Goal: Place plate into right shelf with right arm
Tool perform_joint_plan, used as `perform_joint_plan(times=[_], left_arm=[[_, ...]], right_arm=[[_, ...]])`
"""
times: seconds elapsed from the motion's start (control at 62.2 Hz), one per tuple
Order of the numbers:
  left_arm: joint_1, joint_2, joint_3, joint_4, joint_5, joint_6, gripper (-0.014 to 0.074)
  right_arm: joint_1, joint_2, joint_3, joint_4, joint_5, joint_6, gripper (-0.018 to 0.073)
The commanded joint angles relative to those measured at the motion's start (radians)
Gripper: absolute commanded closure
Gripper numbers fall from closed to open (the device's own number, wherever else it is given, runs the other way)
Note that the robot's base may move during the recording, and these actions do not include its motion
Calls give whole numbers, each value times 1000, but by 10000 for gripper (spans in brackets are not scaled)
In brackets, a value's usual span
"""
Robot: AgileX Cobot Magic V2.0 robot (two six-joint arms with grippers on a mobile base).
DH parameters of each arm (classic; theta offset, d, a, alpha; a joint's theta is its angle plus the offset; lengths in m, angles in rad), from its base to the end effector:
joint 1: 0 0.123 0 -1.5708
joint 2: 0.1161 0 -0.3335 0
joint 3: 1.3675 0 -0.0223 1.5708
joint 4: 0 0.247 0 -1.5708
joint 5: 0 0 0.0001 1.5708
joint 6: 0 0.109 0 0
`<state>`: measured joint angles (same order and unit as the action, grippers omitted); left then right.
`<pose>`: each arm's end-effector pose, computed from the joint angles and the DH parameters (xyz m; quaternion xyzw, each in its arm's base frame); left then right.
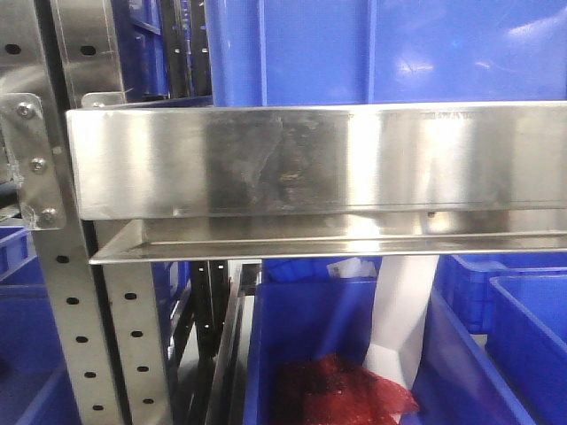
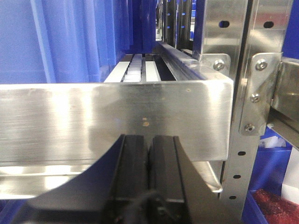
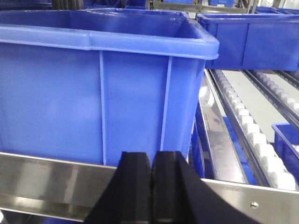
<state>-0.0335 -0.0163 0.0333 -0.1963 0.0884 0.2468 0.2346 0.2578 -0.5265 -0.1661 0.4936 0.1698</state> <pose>0.0219 -0.0026 0.1939 0.0362 0.7120 0.0001 0.7012 0.0224 -0.0034 0.3374 -0.0536 0.7501 0.0554 0.6568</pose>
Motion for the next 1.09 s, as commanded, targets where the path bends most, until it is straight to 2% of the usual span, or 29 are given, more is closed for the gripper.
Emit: perform_joint_plan(times=[0.0,0.177,0.29,0.579,0.627,1.078], left_arm=[[-6,-11,8,-4,-83,-2,643],[-6,-11,8,-4,-83,-2,643],[-6,-11,8,-4,-83,-2,643],[-6,-11,8,-4,-83,-2,643],[-6,-11,8,-4,-83,-2,643],[-6,-11,8,-4,-83,-2,643]], right_arm=[[-39,4,9,1,-129,-27,510],[-176,-50,171,148,-271,-170,510],[-237,-104,295,225,-363,-231,510],[-261,-263,553,238,-615,-232,510],[-261,-286,548,236,-567,-234,510],[-261,-282,548,236,-553,-236,510]])
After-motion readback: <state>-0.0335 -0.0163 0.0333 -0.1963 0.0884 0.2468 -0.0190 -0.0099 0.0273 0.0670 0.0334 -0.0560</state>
